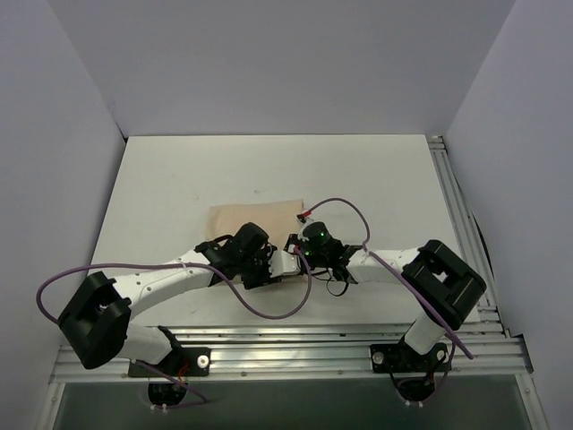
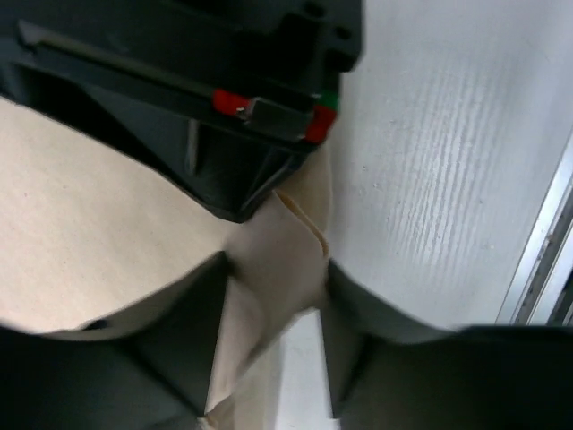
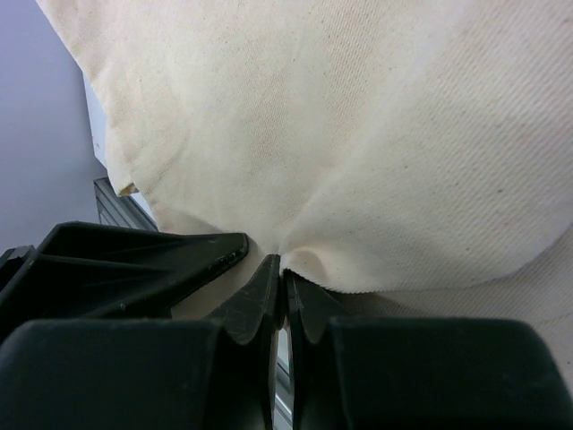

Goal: Prepare the surgical pack

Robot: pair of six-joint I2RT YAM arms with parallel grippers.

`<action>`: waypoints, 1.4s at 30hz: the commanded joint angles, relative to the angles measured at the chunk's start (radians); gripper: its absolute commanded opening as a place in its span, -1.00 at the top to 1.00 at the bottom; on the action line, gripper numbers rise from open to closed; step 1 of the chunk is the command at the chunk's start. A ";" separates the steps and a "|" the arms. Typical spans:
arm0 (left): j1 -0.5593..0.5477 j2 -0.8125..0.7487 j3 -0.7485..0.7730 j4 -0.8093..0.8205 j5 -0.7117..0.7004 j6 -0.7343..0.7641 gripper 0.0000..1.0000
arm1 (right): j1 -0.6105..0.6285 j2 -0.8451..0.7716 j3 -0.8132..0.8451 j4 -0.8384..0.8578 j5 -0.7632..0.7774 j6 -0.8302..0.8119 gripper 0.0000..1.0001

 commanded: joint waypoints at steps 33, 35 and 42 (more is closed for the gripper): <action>0.056 -0.062 0.103 -0.156 0.163 -0.031 0.89 | -0.172 -0.156 -0.018 -0.263 0.045 -0.325 -0.28; 0.062 -0.059 0.093 -0.148 0.156 -0.032 0.81 | -0.172 -0.136 -0.052 -0.198 0.015 -0.322 -0.25; 0.076 -0.042 0.075 -0.123 0.163 -0.040 0.21 | -0.167 -0.121 -0.138 -0.065 -0.034 -0.273 -0.19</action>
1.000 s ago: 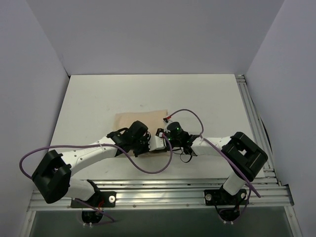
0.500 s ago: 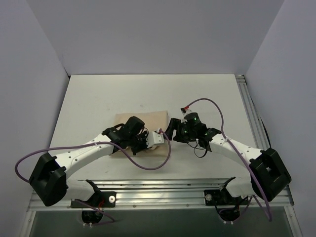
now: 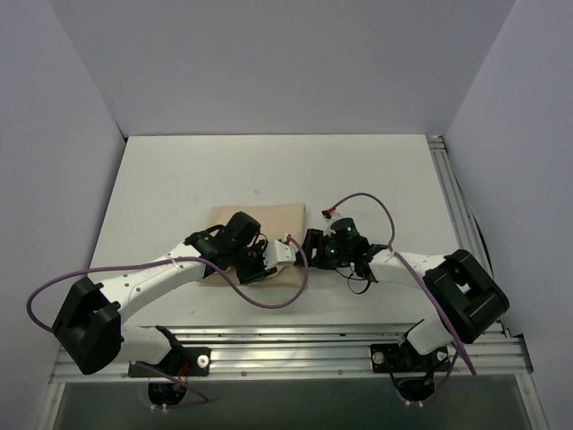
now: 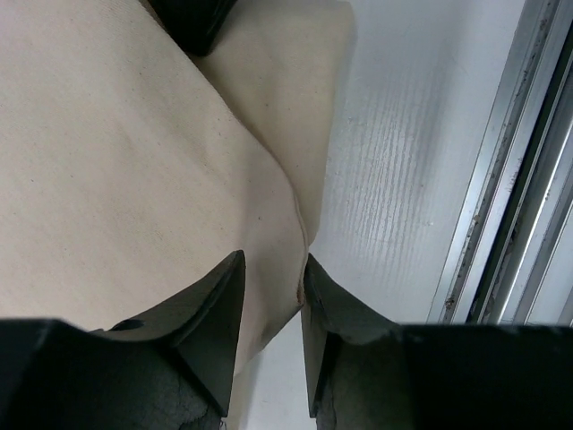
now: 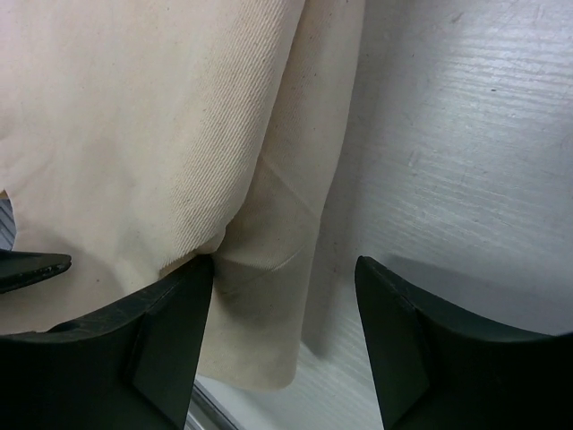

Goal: Prepare the surgical pack

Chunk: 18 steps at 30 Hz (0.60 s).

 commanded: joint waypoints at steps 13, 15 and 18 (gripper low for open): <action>0.080 -0.031 0.066 -0.040 0.119 -0.015 0.95 | 0.049 -0.096 -0.097 0.049 -0.054 0.008 -0.29; 0.085 -0.029 0.068 -0.048 0.133 -0.015 0.95 | 0.052 -0.050 -0.100 0.108 -0.048 0.023 -0.31; 0.092 -0.038 0.060 -0.055 0.153 -0.011 0.95 | 0.053 0.033 -0.091 0.198 -0.060 0.050 -0.31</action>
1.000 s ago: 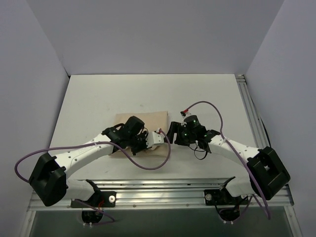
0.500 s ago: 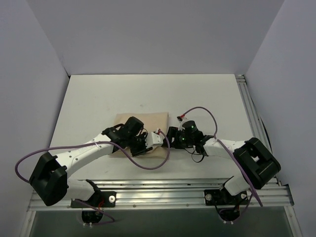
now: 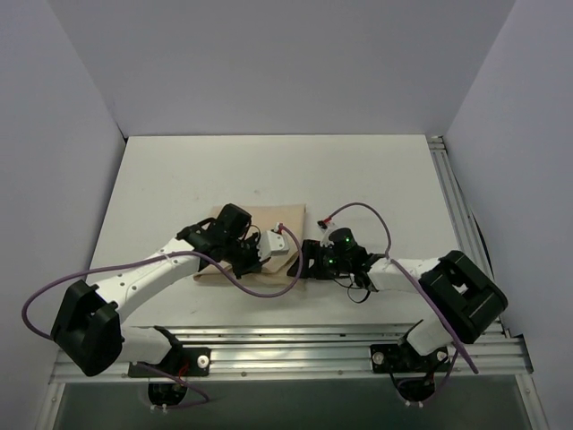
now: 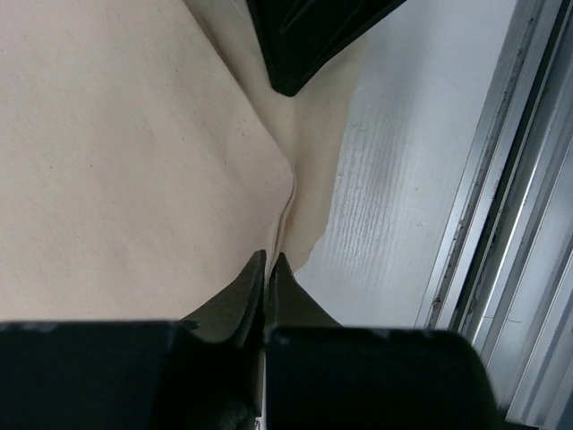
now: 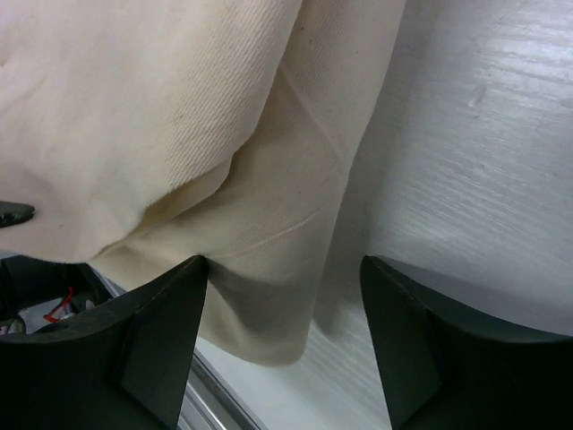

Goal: Prepare the surgical pack

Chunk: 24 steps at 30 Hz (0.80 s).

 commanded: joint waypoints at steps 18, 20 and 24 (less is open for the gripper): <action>-0.081 0.003 -0.124 0.003 -0.113 0.144 0.92 | 0.005 0.177 0.092 0.192 0.148 0.331 1.00; -0.106 0.009 -0.135 0.005 -0.123 0.152 0.90 | 0.000 0.169 0.092 0.209 0.149 0.350 1.00; -0.133 0.053 -0.191 0.069 -0.206 0.173 0.87 | -0.003 0.169 0.115 0.180 0.169 0.344 1.00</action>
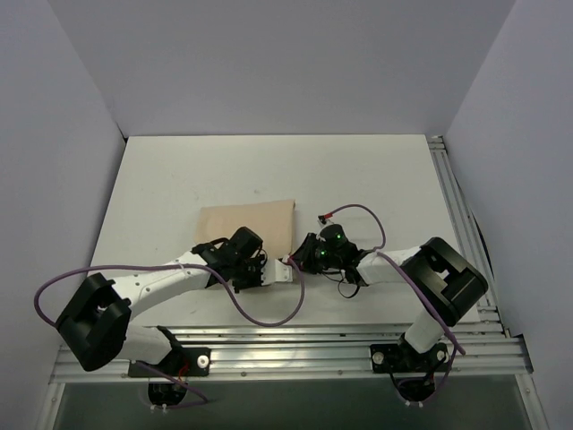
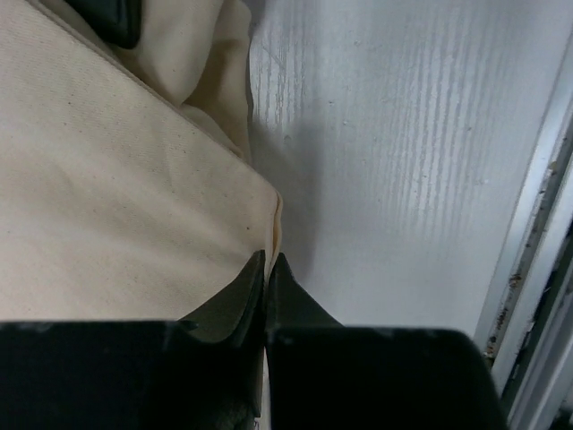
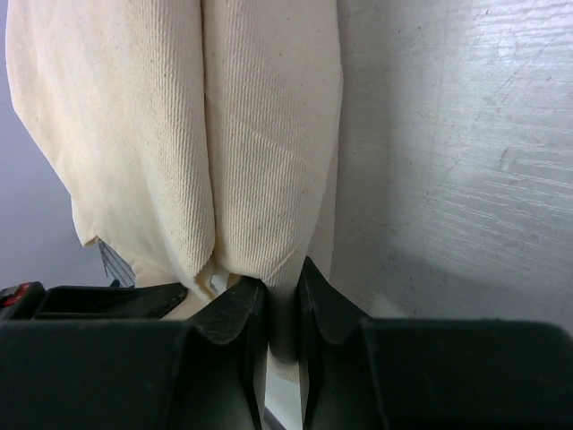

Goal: Prepare the surgical pack

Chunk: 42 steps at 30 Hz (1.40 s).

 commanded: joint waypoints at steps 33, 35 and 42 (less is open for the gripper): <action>-0.035 -0.128 0.260 -0.465 0.178 0.048 -0.60 | -0.041 -0.396 0.167 -0.564 0.135 -0.276 -0.16; -0.031 -0.174 0.271 -0.455 0.133 0.007 -0.62 | -0.023 -0.429 0.164 -0.567 0.138 -0.252 -0.16; 0.055 -0.247 0.093 -0.220 -0.292 0.024 -0.83 | 0.209 -0.380 0.153 -0.330 0.210 -0.050 0.19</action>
